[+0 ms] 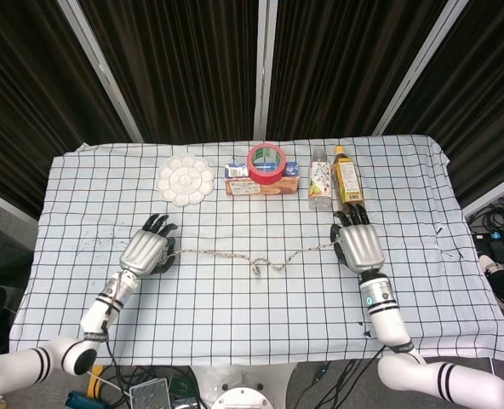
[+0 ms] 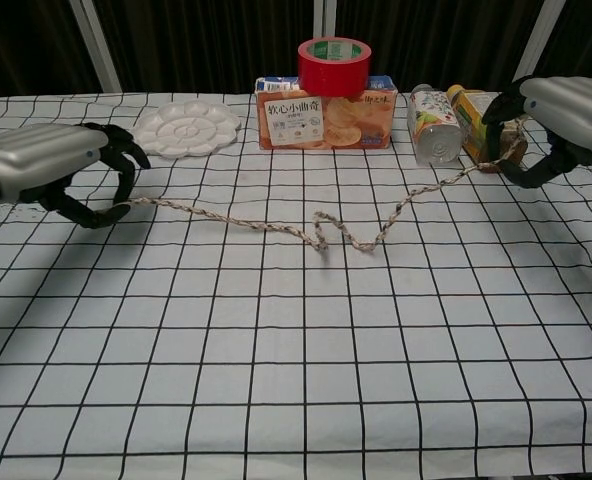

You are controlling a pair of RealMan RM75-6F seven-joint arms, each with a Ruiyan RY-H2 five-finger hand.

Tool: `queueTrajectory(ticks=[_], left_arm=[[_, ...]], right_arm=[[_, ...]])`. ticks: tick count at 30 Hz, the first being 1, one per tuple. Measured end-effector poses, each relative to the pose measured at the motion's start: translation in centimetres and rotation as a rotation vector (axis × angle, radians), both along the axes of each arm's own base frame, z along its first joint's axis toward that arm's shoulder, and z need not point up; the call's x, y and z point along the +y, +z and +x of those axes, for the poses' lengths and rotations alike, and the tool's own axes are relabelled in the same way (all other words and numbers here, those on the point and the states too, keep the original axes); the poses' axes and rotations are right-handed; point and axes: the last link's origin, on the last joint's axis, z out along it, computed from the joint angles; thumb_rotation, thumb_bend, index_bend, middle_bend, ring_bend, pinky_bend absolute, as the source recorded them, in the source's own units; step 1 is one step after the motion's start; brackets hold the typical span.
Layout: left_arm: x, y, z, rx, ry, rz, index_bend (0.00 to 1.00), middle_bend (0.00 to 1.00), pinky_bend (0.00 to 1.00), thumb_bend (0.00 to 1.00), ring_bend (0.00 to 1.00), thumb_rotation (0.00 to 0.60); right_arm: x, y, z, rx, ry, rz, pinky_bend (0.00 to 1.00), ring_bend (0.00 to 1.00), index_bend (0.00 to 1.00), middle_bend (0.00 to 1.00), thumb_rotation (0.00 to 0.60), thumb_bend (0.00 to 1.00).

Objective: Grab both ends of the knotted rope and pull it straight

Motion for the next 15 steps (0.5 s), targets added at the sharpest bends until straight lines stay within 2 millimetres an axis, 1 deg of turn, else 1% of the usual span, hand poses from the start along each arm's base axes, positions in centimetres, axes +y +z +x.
queueTrajectory(ticks=[9, 11, 15], left_arm=[[-1.3, 3.6, -3.2, -0.005, 0.033, 0.06, 0.61, 0.19, 0.0, 0.45, 0.05, 0.554], [-1.7, 4.0, -3.7, -0.005, 0.036, 0.066, 0.61, 0.19, 0.0, 0.45, 0.05, 0.553], [-2.5, 4.3, -4.4, 0.002, 0.04, 0.059, 0.61, 0.19, 0.0, 0.45, 0.05, 0.548]], right_arm=[[1.4, 3.7, -3.8, -0.017, -0.087, -0.086, 0.0, 0.0, 0.65, 0.2, 0.6, 0.64], [1.7, 4.3, -4.6, -0.02, -0.107, -0.1, 0.0, 0.0, 0.65, 0.2, 0.6, 0.64], [2.0, 4.7, -5.7, -0.023, -0.139, -0.102, 0.0, 0.0, 0.65, 0.2, 0.6, 0.64]])
